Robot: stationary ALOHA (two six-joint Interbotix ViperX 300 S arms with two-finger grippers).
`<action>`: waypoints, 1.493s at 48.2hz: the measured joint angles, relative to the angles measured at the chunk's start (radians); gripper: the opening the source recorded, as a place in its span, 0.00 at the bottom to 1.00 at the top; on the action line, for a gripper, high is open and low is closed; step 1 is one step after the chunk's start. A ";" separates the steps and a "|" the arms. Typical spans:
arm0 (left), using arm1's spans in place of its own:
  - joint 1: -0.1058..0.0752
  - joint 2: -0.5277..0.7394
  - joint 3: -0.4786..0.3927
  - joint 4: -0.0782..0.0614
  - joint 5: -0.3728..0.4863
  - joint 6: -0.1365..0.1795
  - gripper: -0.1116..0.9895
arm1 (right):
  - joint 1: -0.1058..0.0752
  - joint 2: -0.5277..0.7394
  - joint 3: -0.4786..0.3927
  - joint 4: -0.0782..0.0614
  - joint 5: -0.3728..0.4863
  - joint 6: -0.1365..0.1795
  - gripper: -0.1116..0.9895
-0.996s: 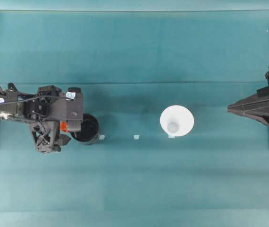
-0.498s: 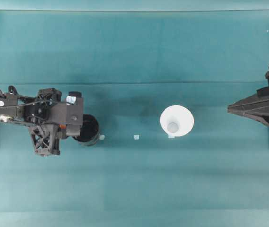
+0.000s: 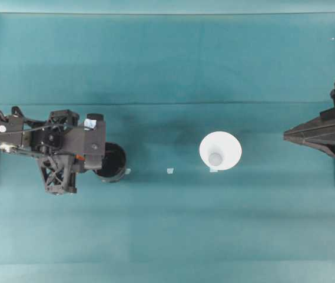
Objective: Put the paper cup into the moved red handle cup holder.
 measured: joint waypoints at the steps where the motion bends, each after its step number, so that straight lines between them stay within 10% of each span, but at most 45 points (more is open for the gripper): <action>1: 0.000 -0.008 -0.009 0.000 0.017 0.000 0.35 | 0.002 0.000 0.000 0.000 0.002 0.000 0.00; 23: 0.000 -0.193 -0.249 0.000 0.469 0.000 0.35 | 0.000 0.000 0.000 0.003 0.002 0.000 0.00; 55: 0.003 0.011 -0.433 0.000 0.400 0.006 0.35 | 0.000 0.000 0.000 0.000 0.002 0.000 0.00; 72: 0.003 0.135 -0.558 0.002 0.396 0.097 0.35 | 0.002 0.000 0.000 0.000 0.002 0.000 0.00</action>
